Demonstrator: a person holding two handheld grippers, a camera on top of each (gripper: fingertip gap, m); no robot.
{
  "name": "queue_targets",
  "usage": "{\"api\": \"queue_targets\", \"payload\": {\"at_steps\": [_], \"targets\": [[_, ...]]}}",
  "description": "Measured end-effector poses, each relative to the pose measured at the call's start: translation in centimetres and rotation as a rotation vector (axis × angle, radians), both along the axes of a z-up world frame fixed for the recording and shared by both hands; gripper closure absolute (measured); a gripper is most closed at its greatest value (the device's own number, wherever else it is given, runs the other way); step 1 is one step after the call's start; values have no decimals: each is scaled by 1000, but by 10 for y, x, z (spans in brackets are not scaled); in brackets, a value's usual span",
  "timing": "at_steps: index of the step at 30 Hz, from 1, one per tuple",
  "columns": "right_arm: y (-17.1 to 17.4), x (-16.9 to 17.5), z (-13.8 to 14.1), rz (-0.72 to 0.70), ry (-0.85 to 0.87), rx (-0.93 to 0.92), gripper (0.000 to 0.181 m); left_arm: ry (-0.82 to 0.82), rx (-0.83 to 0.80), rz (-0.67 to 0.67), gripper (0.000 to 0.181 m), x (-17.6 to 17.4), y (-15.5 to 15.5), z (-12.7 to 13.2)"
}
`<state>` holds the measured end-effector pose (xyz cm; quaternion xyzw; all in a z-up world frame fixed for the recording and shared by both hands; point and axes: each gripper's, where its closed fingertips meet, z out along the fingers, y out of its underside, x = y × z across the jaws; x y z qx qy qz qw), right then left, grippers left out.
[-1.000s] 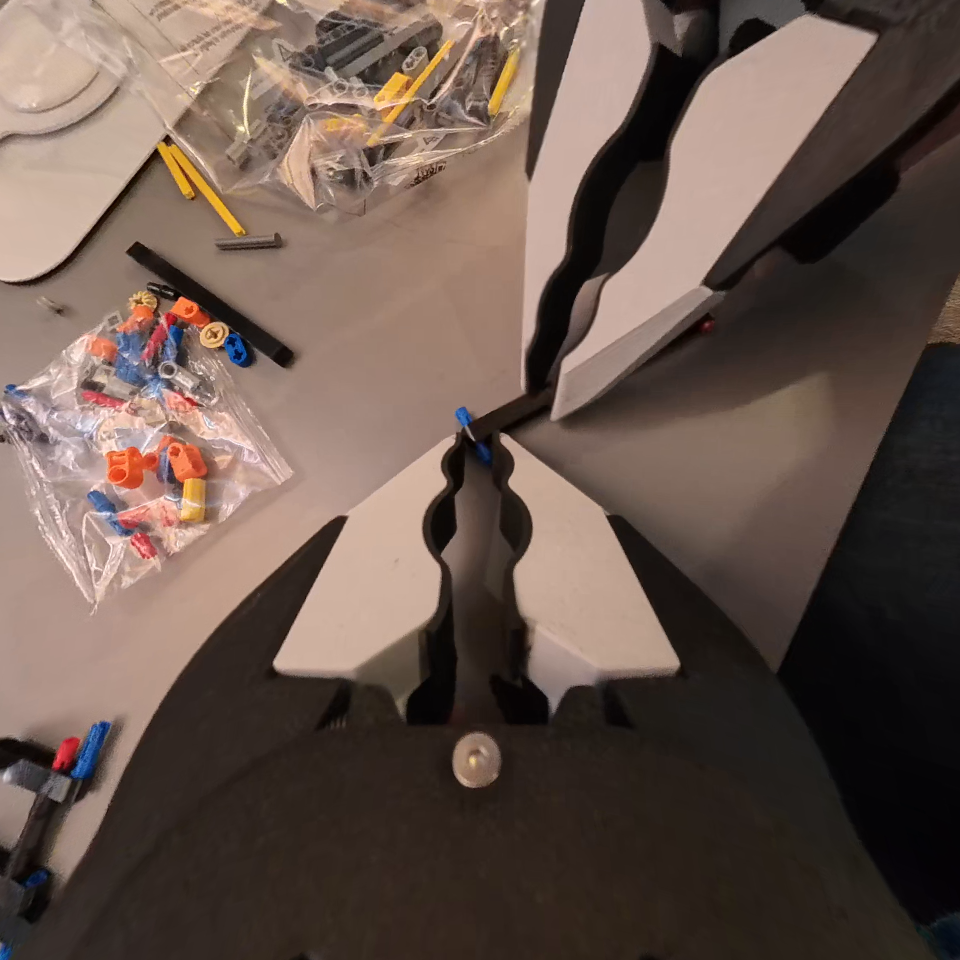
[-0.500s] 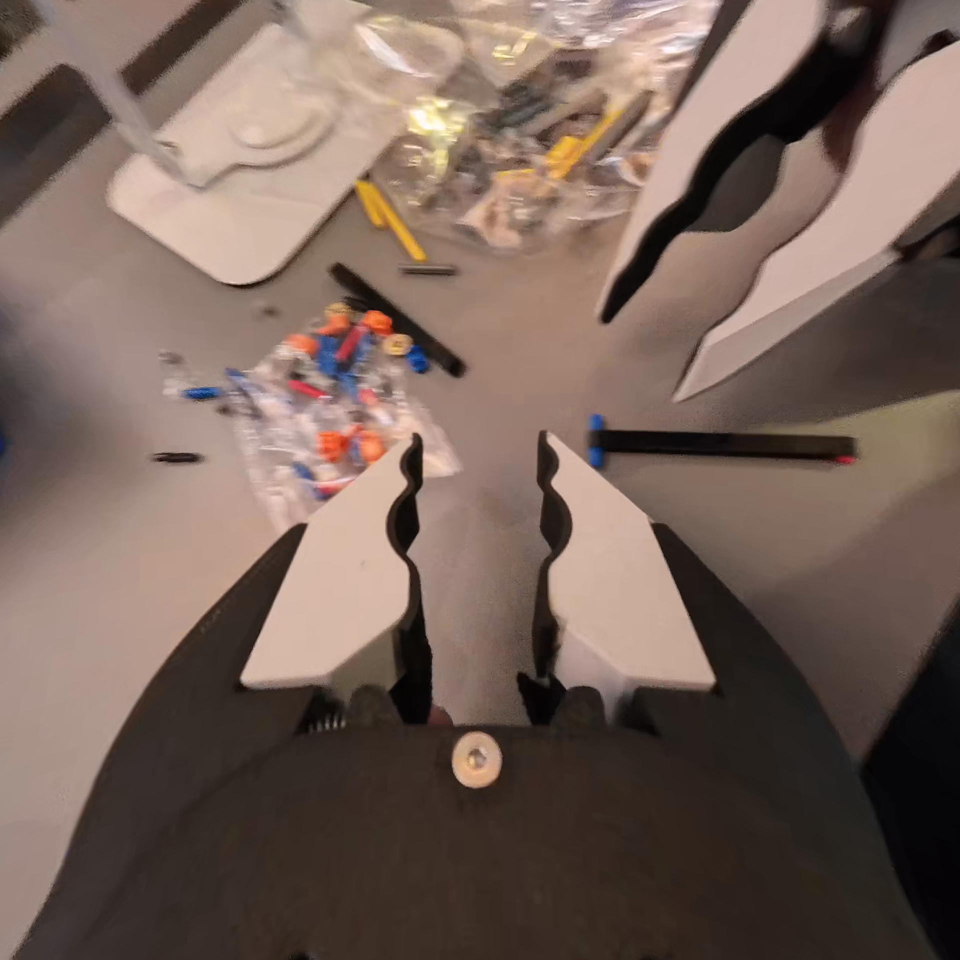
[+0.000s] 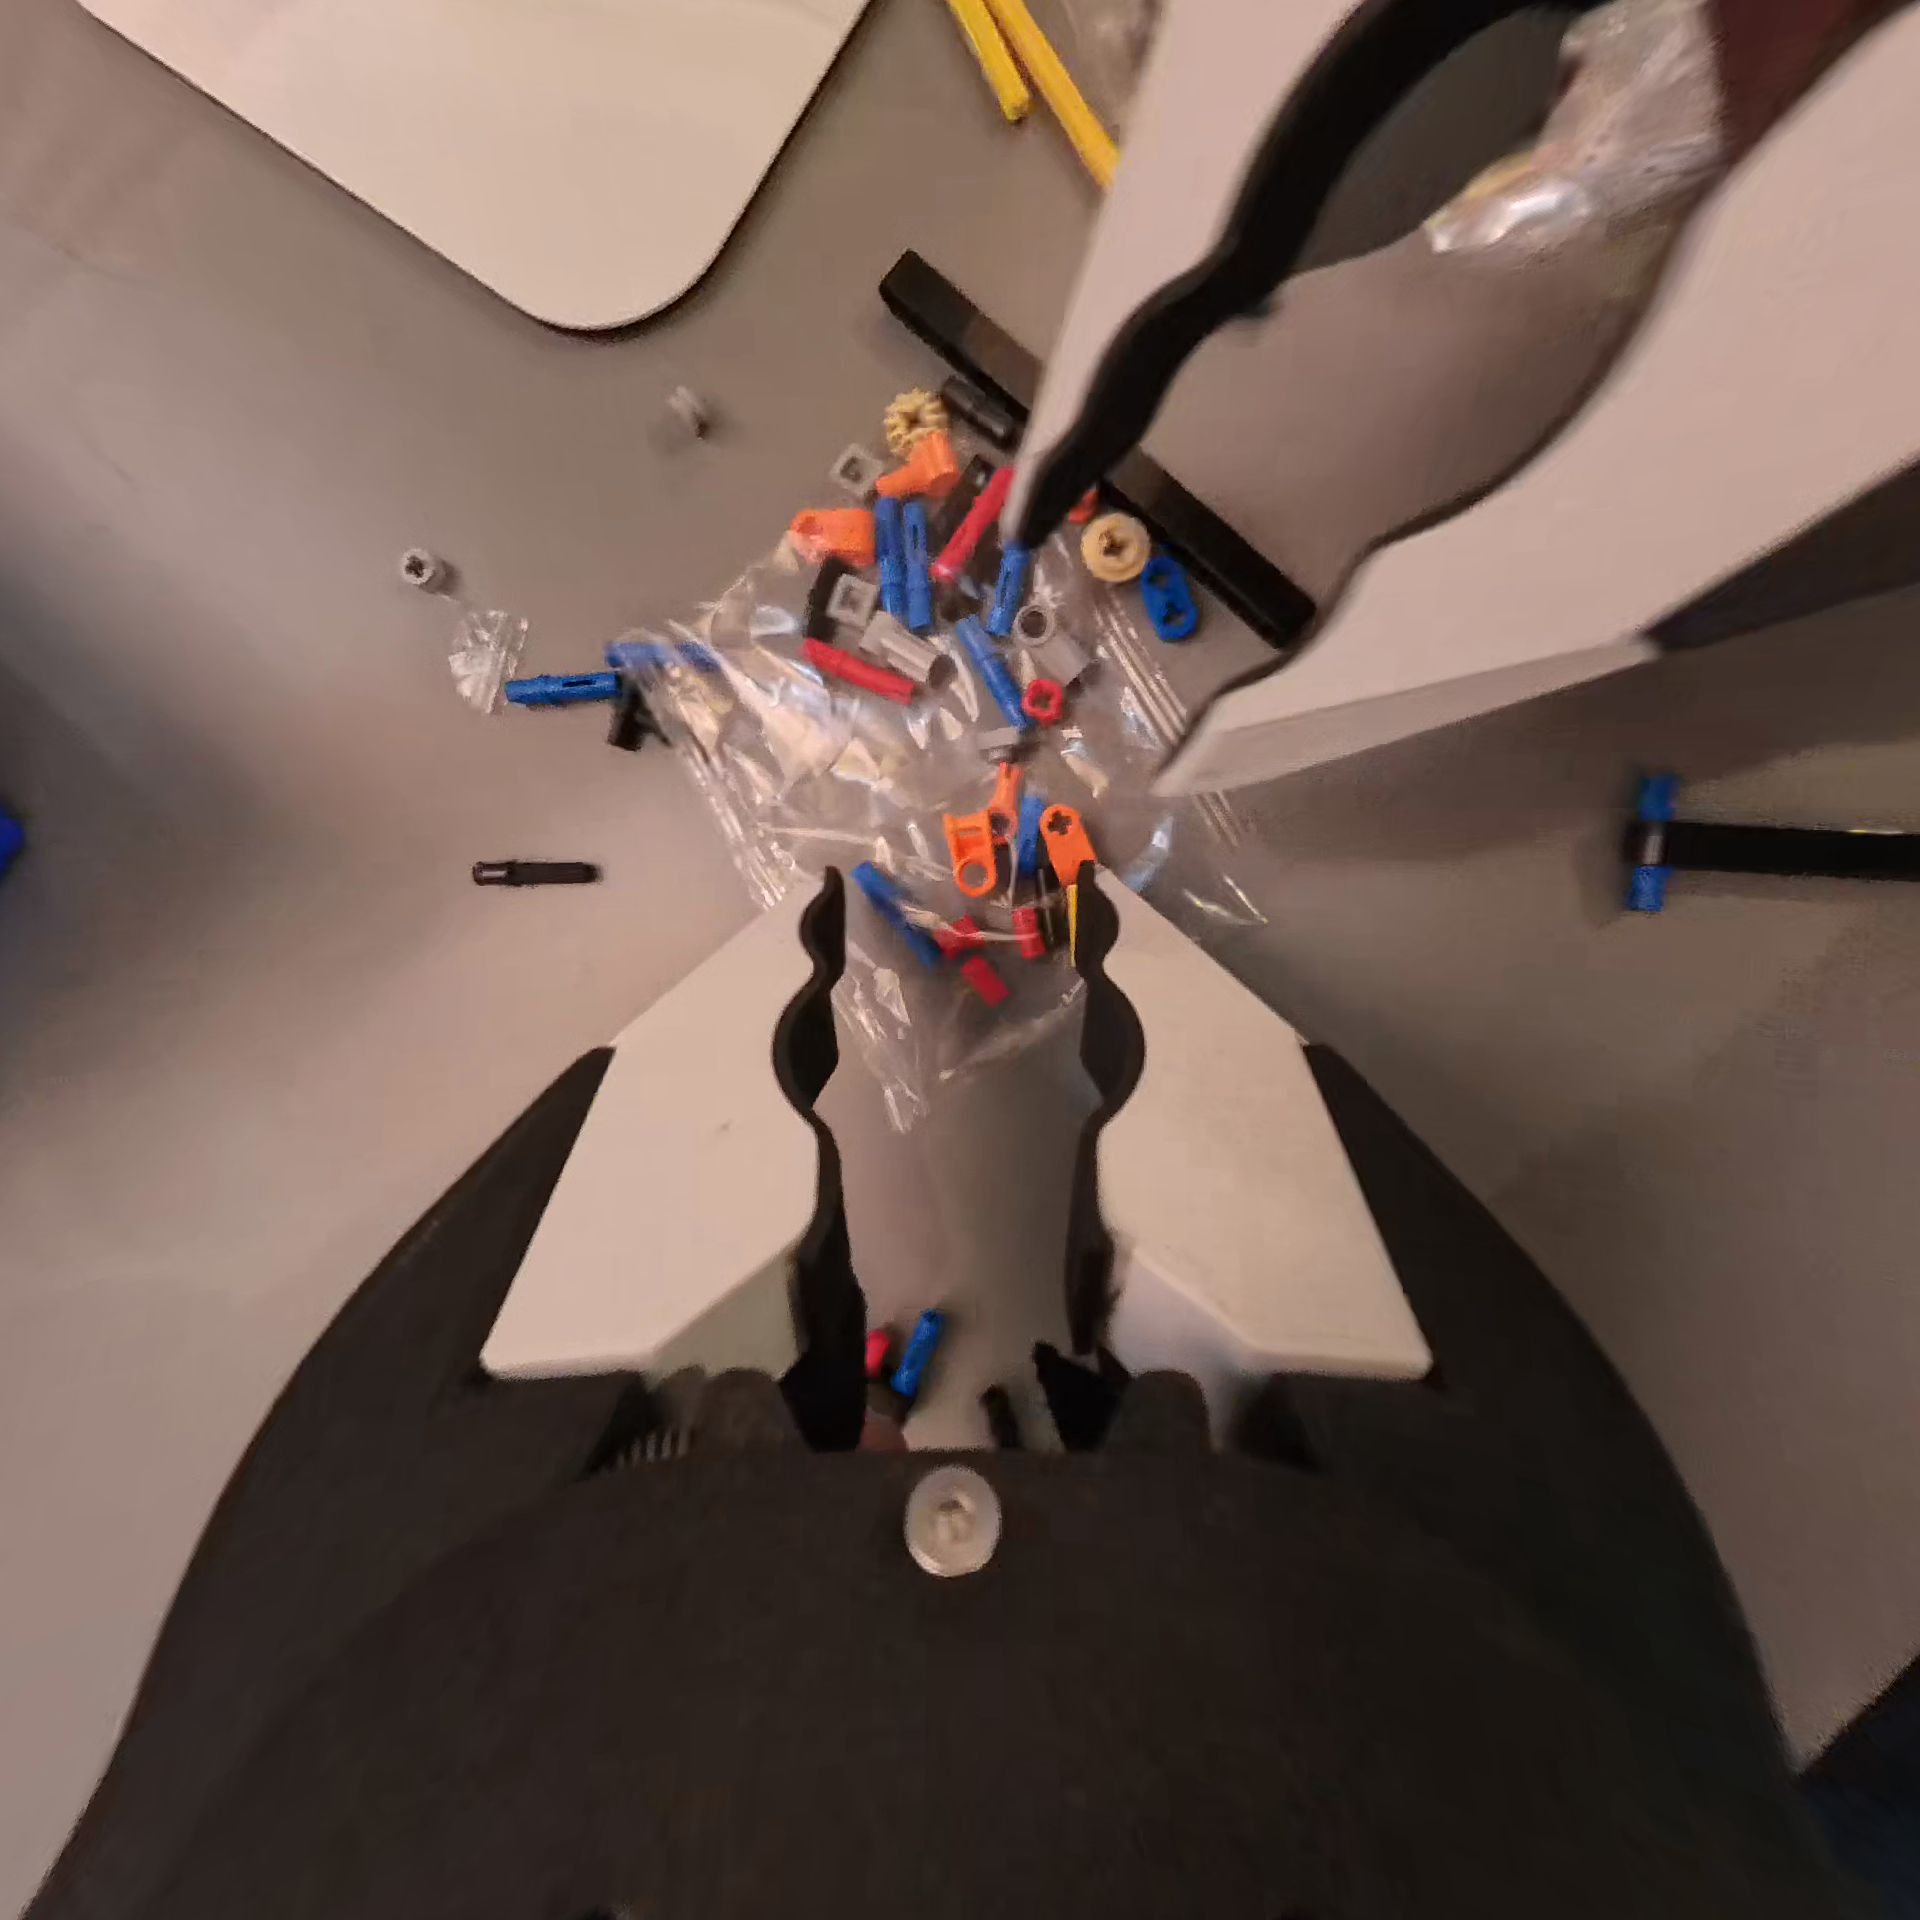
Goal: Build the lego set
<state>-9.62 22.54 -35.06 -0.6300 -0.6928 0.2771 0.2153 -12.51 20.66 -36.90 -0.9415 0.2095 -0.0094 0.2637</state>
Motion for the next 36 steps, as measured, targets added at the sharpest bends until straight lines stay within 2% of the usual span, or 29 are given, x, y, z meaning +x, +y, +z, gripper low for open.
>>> {"api": "queue_targets", "payload": {"at_steps": [2,6,8,11,14,17,21,26,28,31,36], "targets": [[3,-4,-7,8,-32,1,142,-66,-11,-9,139,14,-2,-1],[11,-5,-20,0,-69,3,153,-84,14,42,140,23,0,-1],[14,-2,-23,-1,-92,6,158,-122,10,39,134,29,-3,-2],[15,2,-18,16,-96,32,150,-191,46,39,126,31,-6,11],[20,16,-1,19,-58,40,141,-179,118,66,131,7,-2,35],[38,47,17,-25,-16,63,131,-83,121,48,127,-26,6,39],[75,101,25,-131,-8,88,124,-115,115,-65,107,-31,24,33],[116,159,16,-199,-34,127,122,-3,87,-300,91,-12,33,15],[118,168,9,-174,-36,108,123,23,86,-379,92,2,33,10],[116,169,-2,-160,-44,73,121,48,73,-425,98,14,33,2],[118,168,-15,-145,-56,101,126,7,43,-374,106,22,32,-6]]}}
